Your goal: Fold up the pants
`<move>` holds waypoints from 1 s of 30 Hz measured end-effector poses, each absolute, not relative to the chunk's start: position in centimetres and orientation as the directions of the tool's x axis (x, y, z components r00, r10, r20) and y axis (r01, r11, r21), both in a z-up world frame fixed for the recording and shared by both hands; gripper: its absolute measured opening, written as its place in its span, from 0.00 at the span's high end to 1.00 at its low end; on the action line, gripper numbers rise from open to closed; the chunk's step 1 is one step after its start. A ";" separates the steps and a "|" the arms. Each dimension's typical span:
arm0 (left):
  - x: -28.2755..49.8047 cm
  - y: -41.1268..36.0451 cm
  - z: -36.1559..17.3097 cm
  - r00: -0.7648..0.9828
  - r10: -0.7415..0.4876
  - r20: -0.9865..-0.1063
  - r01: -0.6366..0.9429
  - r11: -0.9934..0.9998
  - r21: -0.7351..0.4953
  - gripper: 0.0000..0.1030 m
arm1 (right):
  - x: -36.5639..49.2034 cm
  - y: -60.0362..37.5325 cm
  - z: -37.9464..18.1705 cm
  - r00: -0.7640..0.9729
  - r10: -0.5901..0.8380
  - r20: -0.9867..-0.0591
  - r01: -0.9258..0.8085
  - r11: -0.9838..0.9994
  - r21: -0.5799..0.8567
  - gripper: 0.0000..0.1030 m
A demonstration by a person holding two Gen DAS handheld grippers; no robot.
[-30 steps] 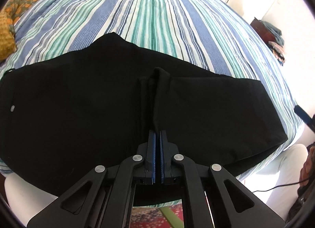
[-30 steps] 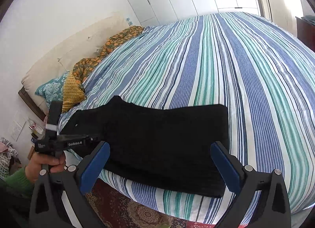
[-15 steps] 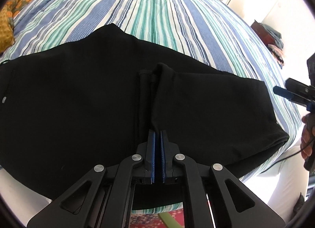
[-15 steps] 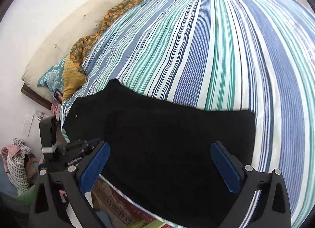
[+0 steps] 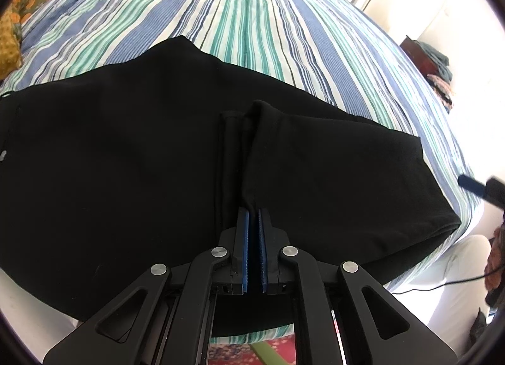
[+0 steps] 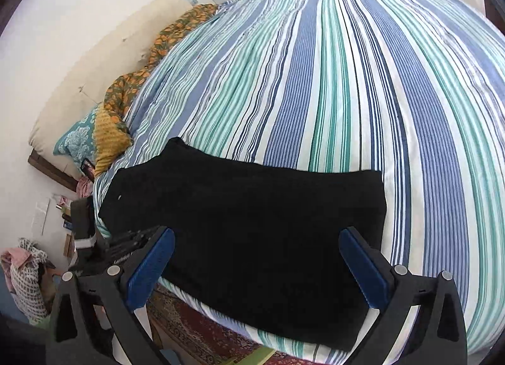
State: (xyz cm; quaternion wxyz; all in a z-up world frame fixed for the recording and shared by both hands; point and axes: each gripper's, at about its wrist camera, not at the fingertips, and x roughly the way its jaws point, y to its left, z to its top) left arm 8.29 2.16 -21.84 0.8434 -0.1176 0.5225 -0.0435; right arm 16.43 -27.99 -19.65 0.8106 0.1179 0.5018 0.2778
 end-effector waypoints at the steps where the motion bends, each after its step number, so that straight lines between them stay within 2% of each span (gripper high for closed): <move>1: 8.3 2.1 -21.9 0.450 -0.194 -0.871 -0.050 0.969 -0.242 0.94 | 15.4 -28.0 -19.9 0.347 0.557 -0.755 -0.334 0.825 0.455 0.00; 4: 8.3 1.9 -22.0 0.447 -0.197 -0.873 -0.045 0.969 -0.242 0.94 | 13.5 -28.5 -24.0 0.277 0.515 -0.811 -0.267 0.852 0.450 0.00; 6: 8.4 1.7 -22.0 0.447 -0.188 -0.875 -0.041 0.972 -0.229 0.94 | 12.5 -29.1 -25.7 0.318 0.524 -0.790 -0.235 0.851 0.470 0.00; 15: 8.3 2.2 -22.5 0.457 -0.211 -0.864 -0.049 0.964 -0.261 0.93 | 11.5 -28.7 -25.5 0.400 0.493 -0.772 -0.281 0.868 0.409 0.00; 30: 8.0 2.4 -22.7 0.462 -0.216 -0.860 -0.042 0.964 -0.264 0.92 | 11.2 -27.7 -25.8 0.418 0.435 -0.797 -0.322 0.892 0.318 0.00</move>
